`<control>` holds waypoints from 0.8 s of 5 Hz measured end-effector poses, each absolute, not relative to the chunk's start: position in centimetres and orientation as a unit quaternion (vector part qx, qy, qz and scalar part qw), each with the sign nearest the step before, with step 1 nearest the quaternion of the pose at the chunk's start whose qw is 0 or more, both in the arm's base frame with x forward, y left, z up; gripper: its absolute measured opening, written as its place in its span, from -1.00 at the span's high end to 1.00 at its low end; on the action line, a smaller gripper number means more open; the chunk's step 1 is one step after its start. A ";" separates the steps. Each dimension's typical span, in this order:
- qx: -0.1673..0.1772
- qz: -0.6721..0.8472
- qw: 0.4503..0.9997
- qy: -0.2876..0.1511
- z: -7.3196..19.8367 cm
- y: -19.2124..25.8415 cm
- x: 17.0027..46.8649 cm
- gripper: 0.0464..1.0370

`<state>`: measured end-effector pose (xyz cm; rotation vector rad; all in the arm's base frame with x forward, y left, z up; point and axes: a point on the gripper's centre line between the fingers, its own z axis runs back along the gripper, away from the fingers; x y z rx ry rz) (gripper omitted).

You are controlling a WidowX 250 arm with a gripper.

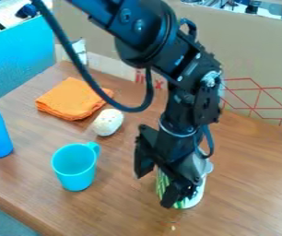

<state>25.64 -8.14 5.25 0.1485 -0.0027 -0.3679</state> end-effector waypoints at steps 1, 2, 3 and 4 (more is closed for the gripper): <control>0.074 -0.172 0.982 -0.015 5.8 -8.1 28.1 -0.93; 0.094 -0.143 0.985 -0.038 7.2 -7.2 29.9 -0.93; 0.070 -0.126 0.987 -0.077 8.7 -6.9 32.1 -0.93; 0.062 -0.118 0.988 -0.081 8.8 -7.0 32.9 -0.93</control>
